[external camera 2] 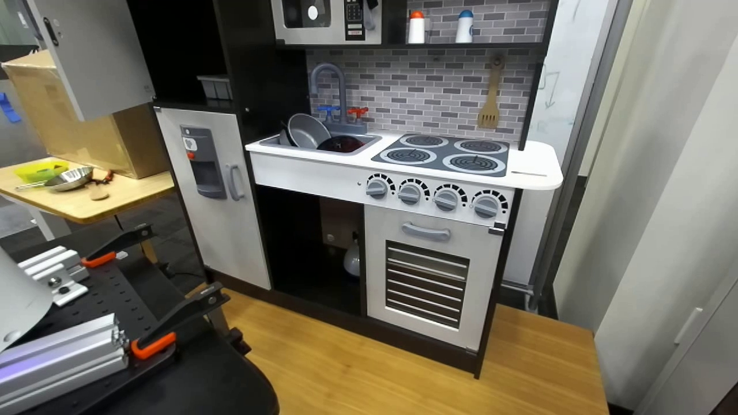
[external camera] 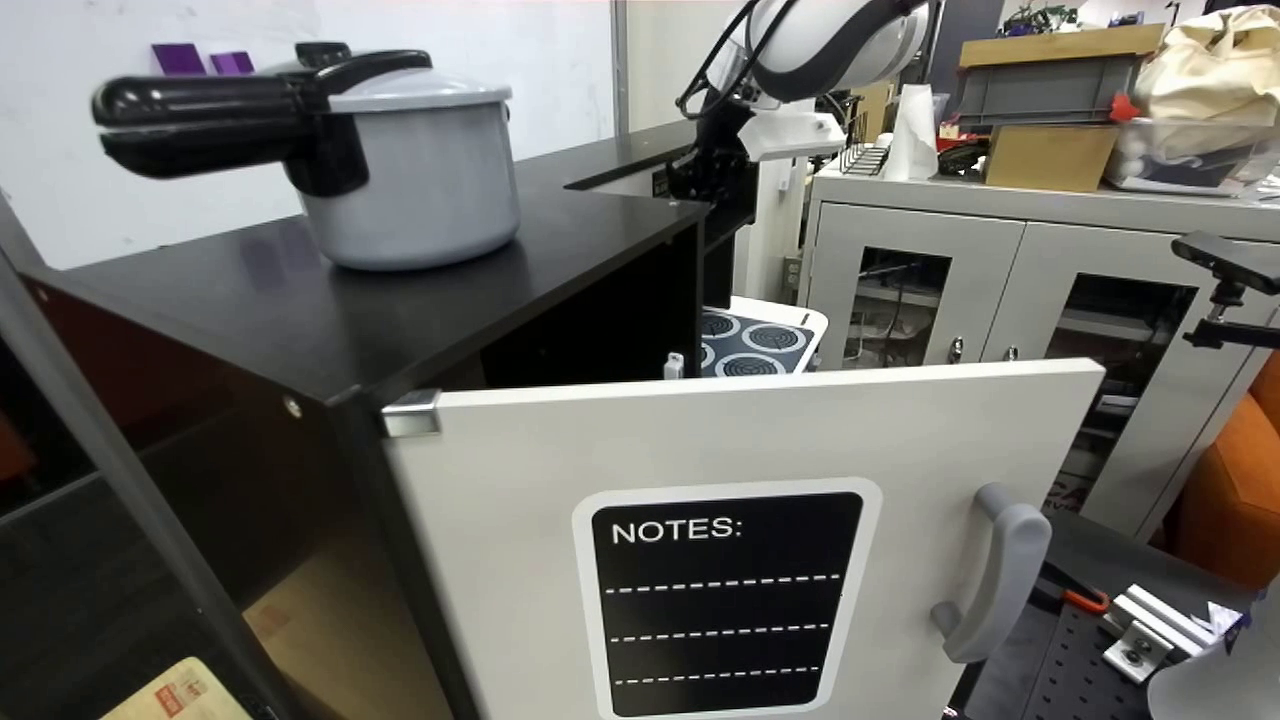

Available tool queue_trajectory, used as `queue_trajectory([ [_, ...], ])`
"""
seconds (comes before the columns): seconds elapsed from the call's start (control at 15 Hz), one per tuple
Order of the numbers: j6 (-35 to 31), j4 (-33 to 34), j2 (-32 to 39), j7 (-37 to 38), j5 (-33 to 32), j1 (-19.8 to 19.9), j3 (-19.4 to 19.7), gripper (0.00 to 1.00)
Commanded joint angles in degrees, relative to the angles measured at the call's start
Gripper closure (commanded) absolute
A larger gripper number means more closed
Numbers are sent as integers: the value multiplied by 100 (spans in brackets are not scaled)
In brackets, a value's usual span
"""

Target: Close the microwave

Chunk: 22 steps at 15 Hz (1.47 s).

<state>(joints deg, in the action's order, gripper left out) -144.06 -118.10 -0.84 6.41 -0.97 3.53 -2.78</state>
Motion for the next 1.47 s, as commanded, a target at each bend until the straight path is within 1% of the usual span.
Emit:
queue_trajectory([
  [0.0, 96, 80, 32, 4, 175, -114, 133, 43],
  [0.07, 120, 108, 43, -3, 207, -112, 144, 61],
  [0.2, 120, 81, 42, -3, 192, -115, 156, 45],
  [0.27, 120, 79, 42, -3, 190, -115, 160, 43],
  [0.67, 120, 79, 42, -3, 190, -118, 162, 43],
  [0.73, 120, 79, 42, -3, 190, -118, 162, 18],
  [0.8, 94, -43, -66, -2, 177, -111, 174, 17],
  [1.0, 131, -351, -364, -104, 250, -109, 195, 0],
  [1.27, 199, -874, -864, -246, 252, -120, 200, 0],
  [1.4, 186, -1105, -1070, -201, 200, -108, 197, 0],
])
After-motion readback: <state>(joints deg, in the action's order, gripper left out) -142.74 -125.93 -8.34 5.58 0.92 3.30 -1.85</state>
